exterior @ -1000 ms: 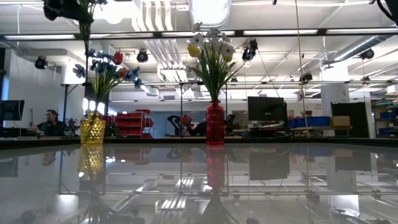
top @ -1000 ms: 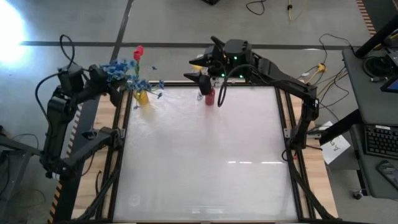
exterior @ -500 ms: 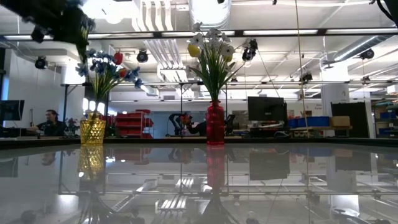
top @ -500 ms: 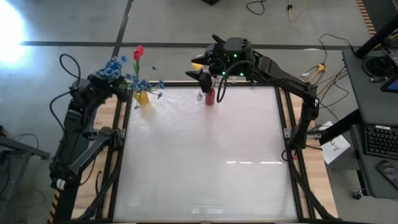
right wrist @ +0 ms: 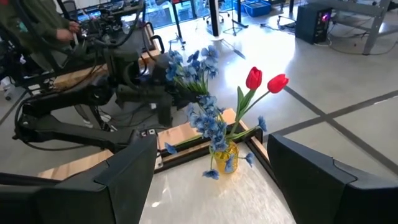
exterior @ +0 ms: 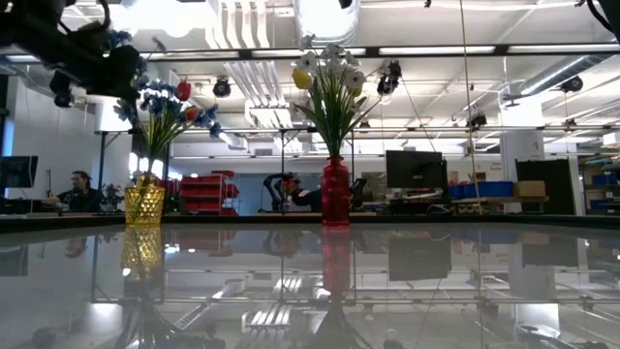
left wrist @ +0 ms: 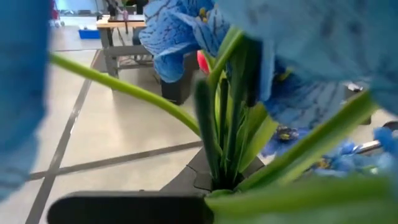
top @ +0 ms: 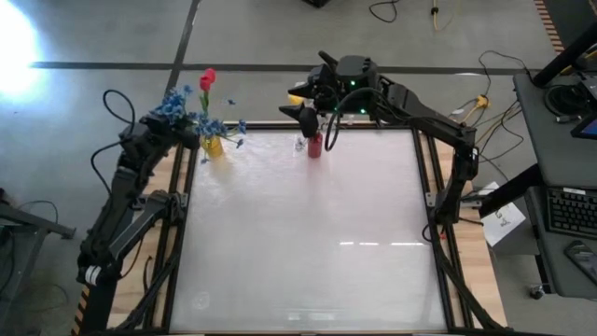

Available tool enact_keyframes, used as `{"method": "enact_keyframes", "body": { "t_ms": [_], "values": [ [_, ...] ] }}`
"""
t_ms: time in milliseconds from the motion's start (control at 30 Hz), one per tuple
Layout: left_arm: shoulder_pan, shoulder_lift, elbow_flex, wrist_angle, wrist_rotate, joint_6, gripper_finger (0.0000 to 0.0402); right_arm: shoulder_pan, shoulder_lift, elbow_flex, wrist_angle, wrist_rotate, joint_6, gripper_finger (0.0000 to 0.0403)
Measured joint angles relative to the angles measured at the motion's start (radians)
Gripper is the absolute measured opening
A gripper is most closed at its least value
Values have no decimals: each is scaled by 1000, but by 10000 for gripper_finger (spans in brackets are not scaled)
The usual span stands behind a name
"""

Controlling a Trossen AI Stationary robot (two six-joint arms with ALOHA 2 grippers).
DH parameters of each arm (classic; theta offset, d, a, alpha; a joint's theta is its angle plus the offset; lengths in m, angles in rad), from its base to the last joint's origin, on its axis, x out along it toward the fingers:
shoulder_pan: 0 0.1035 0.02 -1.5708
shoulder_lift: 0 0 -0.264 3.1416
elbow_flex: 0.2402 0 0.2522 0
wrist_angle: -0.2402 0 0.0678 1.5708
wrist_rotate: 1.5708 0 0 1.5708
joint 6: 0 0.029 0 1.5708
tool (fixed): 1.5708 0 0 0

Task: Sort flowers into vase by color
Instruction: Put the blue flowers into the yellow vase, then return to Home Position

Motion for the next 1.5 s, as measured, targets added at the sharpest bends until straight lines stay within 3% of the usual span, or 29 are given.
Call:
{"method": "enact_keyframes", "body": {
  "t_ms": [400,700,1033,1167,1367,1500],
  "values": [
    [0,64,-53,33,-59,-116,12,0,0,0,0,1,19,305],
    [-1,209,136,-228,-16,-111,134,0,0,0,0,0,25,330],
    [-1,318,412,-775,20,22,264,1,0,0,-108,-10,16,343],
    [-1,308,521,-949,29,66,295,3,-1,0,-131,-11,-28,339],
    [-1,211,629,-1050,207,60,302,18,-18,0,-119,-11,-107,326],
    [-1,82,617,-943,398,-12,300,43,-30,-13,-93,-10,-165,325]
  ]
}}
